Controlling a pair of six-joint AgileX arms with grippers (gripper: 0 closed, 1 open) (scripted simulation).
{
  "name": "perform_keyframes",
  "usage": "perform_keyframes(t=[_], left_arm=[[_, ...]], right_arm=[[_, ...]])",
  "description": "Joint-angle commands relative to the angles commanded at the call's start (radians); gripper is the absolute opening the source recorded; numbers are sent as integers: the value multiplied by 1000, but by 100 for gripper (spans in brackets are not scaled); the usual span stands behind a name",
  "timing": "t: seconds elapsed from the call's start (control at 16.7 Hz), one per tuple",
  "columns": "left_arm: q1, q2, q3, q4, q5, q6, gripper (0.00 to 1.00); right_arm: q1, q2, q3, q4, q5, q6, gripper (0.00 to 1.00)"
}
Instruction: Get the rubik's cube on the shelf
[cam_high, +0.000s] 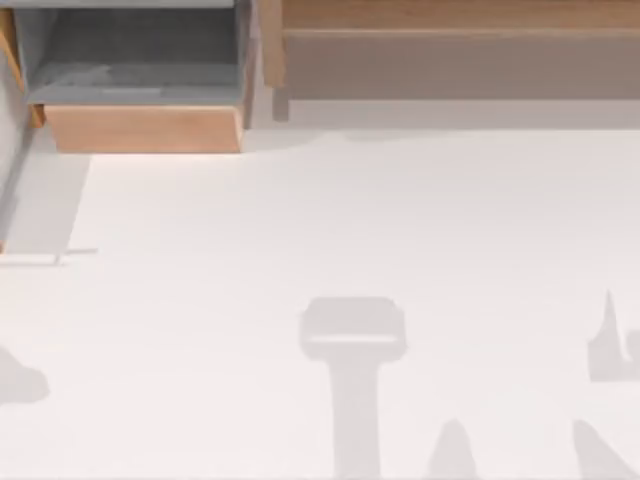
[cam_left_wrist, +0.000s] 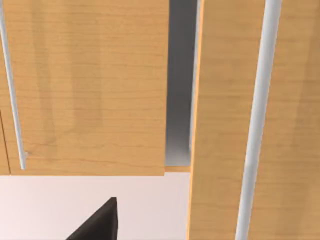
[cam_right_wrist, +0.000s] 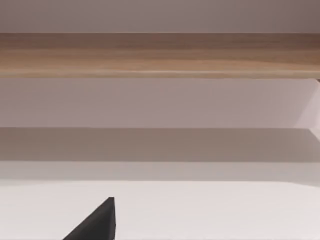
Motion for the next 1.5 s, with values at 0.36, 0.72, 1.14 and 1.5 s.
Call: perform_keyframes(t=[0.36,0.72,1.14,1.5], left_arm=[[108,-39,182,-232,-125,-113,100],[146,-62,559,-730,-313,-377,100],[14,13,1087,-1495,-515,-802,100],[-175,157,1500,-2155,-648,-1183,100]], right_arm=[[0,0,0,0,0,0,100],[0,0,0,0,0,0,100],[0,0,0,0,0,0,100],[0,0,0,0,0,0,100]])
